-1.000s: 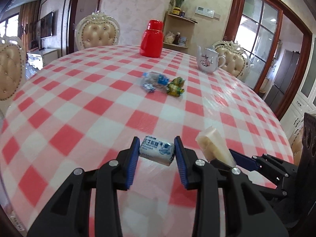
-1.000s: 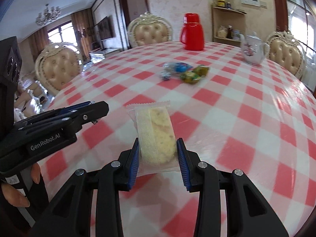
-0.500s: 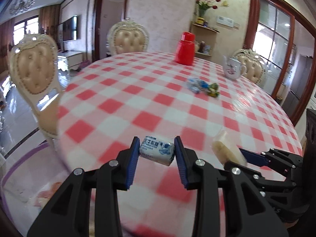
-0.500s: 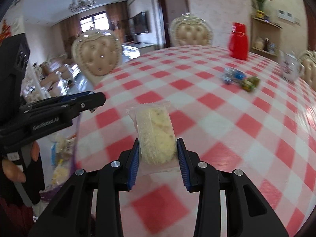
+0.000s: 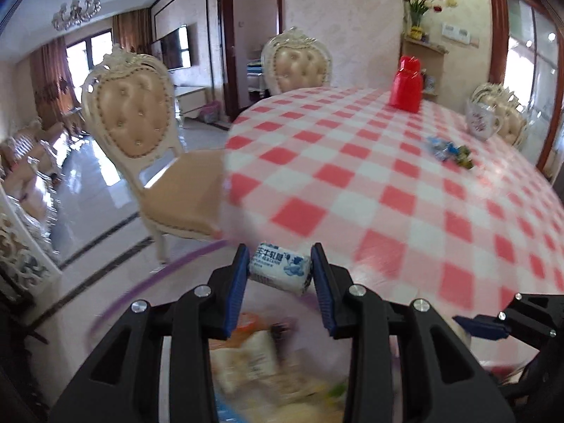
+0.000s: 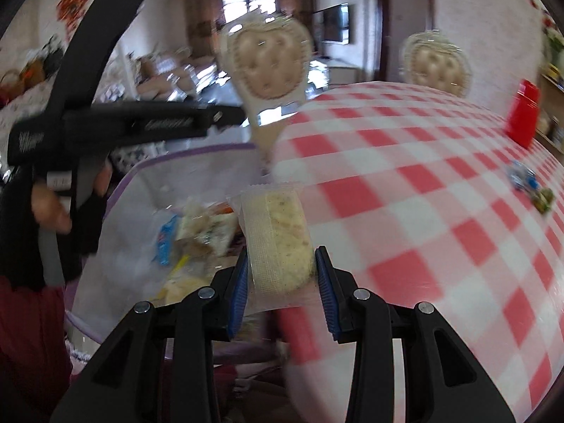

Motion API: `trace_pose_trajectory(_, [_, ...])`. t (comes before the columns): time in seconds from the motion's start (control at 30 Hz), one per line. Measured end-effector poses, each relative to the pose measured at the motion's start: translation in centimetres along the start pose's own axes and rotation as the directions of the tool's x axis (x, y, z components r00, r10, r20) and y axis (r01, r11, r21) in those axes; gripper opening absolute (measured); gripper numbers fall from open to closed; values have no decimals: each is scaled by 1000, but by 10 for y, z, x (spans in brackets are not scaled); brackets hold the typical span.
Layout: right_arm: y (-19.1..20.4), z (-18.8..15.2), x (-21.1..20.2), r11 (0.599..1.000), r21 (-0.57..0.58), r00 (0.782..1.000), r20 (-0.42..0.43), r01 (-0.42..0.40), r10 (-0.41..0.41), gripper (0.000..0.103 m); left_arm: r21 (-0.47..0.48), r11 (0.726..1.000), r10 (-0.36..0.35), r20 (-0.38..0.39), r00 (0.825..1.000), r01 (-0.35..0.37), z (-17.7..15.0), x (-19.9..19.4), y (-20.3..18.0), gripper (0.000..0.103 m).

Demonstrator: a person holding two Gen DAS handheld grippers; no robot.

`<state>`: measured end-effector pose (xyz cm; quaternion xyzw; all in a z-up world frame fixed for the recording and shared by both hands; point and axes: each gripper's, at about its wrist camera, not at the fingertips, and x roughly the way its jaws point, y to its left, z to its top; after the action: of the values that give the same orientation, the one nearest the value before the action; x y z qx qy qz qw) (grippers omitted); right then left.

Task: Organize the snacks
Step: 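Open both grippers to drop the candy and cake into the bin, then grasp the green snack packet with the right gripper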

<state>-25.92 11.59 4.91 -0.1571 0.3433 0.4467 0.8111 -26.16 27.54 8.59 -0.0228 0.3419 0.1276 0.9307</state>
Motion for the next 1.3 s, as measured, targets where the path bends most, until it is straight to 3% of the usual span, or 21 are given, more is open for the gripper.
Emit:
trace_pose_trajectory(0.17, [43, 3, 20, 994, -81, 996, -40, -79, 76, 37, 24, 996, 83, -32, 996, -82, -6, -5, 25, 36])
trace_pose_trajectory(0.3, [70, 1, 27, 968, -134, 977, -57, -212, 206, 40, 6, 986, 164, -36, 986, -164, -7, -11, 42, 40])
trace_pose_trajectory(0.37, [74, 2, 19, 958, -151, 970, -18, -243, 243, 57, -21, 974, 225, -26, 974, -226, -5, -14, 47, 74])
trace_pose_trajectory(0.4, [72, 3, 16, 959, -150, 971, -3, -238, 241, 60, -29, 965, 259, -8, 966, -260, -4, -16, 48, 91])
trace_pose_trajectory(0.43, [66, 5, 10, 963, -142, 972, 19, -229, 233, 62, -34, 959, 282, 10, 959, -281, -3, -19, 47, 94])
trace_pose_trajectory(0.73, [-41, 2, -21, 988, 131, 992, 108, -78, 64, 73, 18, 974, 226, 29, 974, -227, 1, -9, 6, 98])
trace_pose_trajectory(0.93, [-117, -21, -51, 952, 305, 989, 136, 7, -51, 82, 65, 989, 130, 8, 991, -130, 5, 9, -42, 100])
trace_pose_trajectory(1.0, [-136, -29, -58, 938, 345, 988, 138, 25, -77, 84, 96, 993, 76, -21, 997, -74, 7, 18, -69, 101])
trace_pose_trajectory(1.07, [-160, -41, -66, 916, 398, 985, 133, 49, -111, 87, 96, 995, -30, -75, 997, 37, 10, 28, -93, 101])
trace_pose_trajectory(1.1, [-170, -46, -71, 903, 425, 983, 129, 62, -128, 87, 65, 984, -157, -127, 979, 166, 13, 35, -106, 101])
trace_pose_trajectory(1.13, [-184, -53, -74, 884, 461, 981, 120, 80, -151, 87, -17, 937, -346, -207, 915, 350, 17, 47, -121, 101])
trace_pose_trajectory(1.17, [-198, -61, -77, 861, 499, 979, 107, 98, -174, 87, -65, 916, -399, -254, 881, 396, 19, 56, -132, 101])
trace_pose_trajectory(1.2, [-208, -65, -77, 845, 524, 977, 97, 111, -188, 87, -83, 921, -387, -298, 872, 381, 24, 64, -147, 101])
trace_pose_trajectory(1.27, [-235, -79, -83, 798, 583, 971, 64, 149, -228, 87, 5, 947, -302, -321, 898, 320, 39, 74, -184, 101])
trace_pose_trajectory(1.3, [-243, -83, -83, 786, 597, 969, 53, 162, -240, 87, 57, 943, -298, -305, 905, 329, 47, 79, -202, 101])
